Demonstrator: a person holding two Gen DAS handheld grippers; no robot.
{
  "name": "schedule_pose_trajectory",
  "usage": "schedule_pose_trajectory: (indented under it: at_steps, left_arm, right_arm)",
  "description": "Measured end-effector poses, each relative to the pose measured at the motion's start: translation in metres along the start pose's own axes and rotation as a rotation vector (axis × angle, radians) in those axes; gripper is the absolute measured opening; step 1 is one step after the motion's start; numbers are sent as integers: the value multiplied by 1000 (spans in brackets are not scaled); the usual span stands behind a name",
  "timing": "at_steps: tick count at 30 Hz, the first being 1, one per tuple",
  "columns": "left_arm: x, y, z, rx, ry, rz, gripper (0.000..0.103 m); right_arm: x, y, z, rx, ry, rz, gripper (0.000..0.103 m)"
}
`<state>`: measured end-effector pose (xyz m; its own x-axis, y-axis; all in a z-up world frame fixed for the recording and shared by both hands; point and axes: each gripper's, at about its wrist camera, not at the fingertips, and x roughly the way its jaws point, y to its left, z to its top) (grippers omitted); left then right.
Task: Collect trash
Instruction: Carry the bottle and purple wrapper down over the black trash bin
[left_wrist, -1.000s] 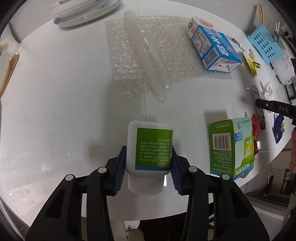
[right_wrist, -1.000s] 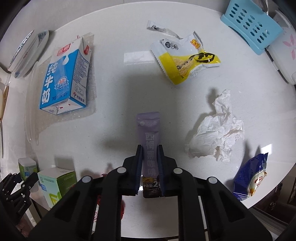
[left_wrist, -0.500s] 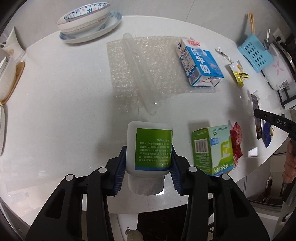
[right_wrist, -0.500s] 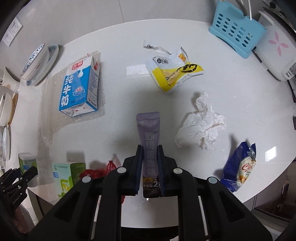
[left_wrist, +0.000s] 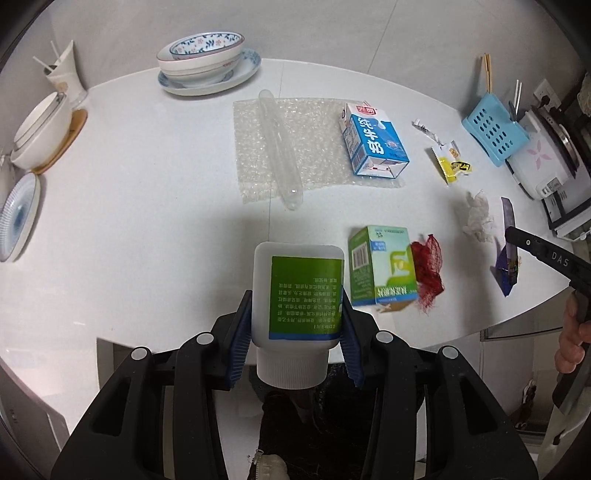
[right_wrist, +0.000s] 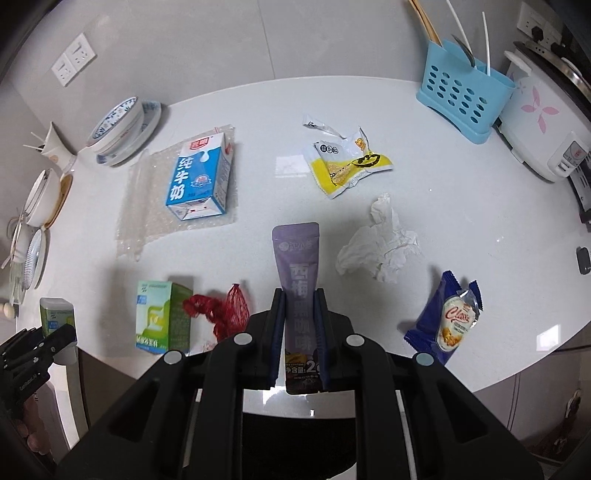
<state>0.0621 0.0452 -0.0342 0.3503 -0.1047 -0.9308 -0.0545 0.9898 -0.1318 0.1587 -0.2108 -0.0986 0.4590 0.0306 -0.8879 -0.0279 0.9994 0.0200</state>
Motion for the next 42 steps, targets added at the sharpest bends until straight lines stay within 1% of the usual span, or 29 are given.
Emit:
schedule_pose_trajectory:
  at_steps: [8, 15, 18, 21, 30, 36, 42]
  left_arm:
    - [-21, -14, -37, -27, -30, 2, 41]
    - [-30, -42, -74, -16, -34, -35, 41]
    - [-34, -51, -86, -16, -37, -57, 41]
    - [-36, -59, -96, -12, -40, -62, 41]
    - [-33, -81, -122, 6, -38, -71, 41]
    - [-29, -88, -137, 10, -34, -69, 41]
    - [-17, -95, -155, 14, 0, -67, 41]
  right_arm:
    - [-27, -3, -28, -29, -34, 28, 15]
    - [-45, -8, -55, -44, -52, 50, 15]
    - [-52, -10, -67, -43, -57, 65, 15]
    - [-55, -10, -78, -52, -52, 74, 15]
    - [-59, -18, -114, -69, -36, 78, 15]
    - [-63, -26, -131, -77, -37, 71, 15]
    - [-58, -36, -157, -69, -17, 89, 15]
